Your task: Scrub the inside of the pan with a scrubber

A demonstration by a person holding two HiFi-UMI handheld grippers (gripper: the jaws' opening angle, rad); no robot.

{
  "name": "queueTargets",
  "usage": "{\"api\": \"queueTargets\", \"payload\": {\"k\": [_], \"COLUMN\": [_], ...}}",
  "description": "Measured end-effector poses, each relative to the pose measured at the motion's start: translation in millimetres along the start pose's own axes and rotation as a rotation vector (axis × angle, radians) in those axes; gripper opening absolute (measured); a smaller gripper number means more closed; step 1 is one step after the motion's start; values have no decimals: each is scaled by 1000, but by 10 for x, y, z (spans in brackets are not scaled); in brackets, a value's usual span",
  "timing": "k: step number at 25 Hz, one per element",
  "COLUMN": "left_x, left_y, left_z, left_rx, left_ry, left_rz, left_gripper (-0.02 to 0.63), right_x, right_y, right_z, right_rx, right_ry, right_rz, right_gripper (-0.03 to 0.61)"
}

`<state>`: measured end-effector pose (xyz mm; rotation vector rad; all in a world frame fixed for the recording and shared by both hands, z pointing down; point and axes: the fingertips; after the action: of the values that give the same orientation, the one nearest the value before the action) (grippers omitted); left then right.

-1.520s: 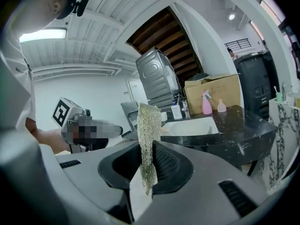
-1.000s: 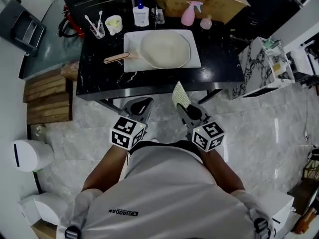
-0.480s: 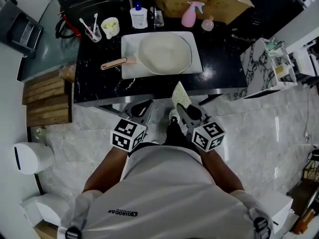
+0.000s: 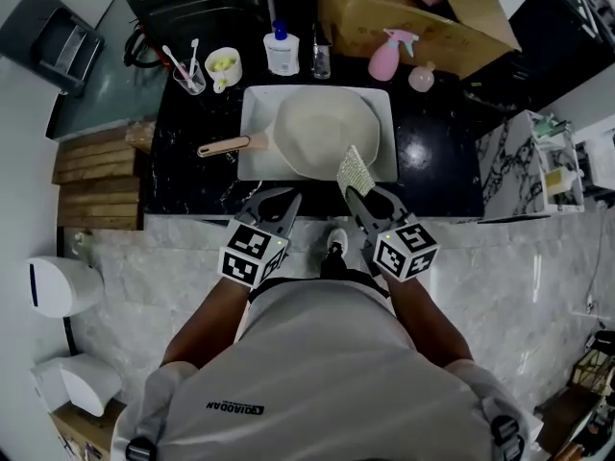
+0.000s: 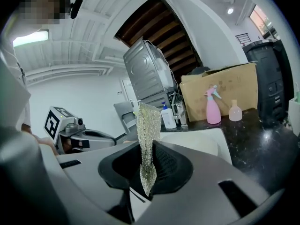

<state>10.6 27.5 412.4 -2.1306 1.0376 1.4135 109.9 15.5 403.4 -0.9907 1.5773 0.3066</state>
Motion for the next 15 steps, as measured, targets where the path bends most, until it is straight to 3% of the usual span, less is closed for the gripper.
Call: {"api": "queueTargets", "payload": {"k": [5,15], "left_x": [193,412], "left_y": [224,571], "left_z": [-275,-787], "left_rx": [69,198], "left_ry": [11,19], "left_rz": [13,20], "left_gripper": [15,15], "right_x": [284,412], "right_y": [-322,-928], "right_z": [-167,-542], "right_rx": [53,143], "right_ry": [7,61], "right_rz": [28,21], "right_gripper": [77,78]}}
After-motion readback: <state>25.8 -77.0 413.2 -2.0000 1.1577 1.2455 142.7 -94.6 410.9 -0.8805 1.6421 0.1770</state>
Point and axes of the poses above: the fingertips, and each gripper's own axes: z backward along the fingers, y to its left, x out of its top, and after that the axes turned 3 degrees about x, right-handed
